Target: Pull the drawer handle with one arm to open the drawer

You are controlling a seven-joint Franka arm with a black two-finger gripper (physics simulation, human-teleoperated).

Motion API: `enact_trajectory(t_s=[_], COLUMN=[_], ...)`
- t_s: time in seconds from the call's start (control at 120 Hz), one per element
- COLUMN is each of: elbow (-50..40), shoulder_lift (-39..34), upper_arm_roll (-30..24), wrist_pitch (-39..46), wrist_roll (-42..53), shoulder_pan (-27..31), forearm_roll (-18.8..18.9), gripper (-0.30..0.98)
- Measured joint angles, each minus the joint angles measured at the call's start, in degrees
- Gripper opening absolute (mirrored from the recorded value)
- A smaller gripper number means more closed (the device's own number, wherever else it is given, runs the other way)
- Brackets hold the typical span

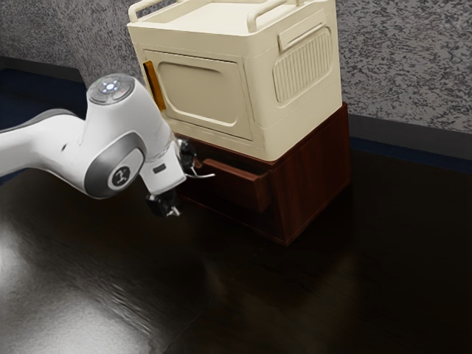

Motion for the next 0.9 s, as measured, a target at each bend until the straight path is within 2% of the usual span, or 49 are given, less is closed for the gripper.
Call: enact_trajectory(t_s=[0.3, 0.9], elbow=[-3.3, -8.0], shoulder_lift=[-3.2, -8.7], upper_arm_roll=[0.2, 0.9], wrist_pitch=[0.0, 0.0], wrist_roll=[-0.1, -0.3], shoulder_pan=[-0.7, -0.3], forearm_roll=[1.5, 1.7], gripper=[0.67, 0.68])
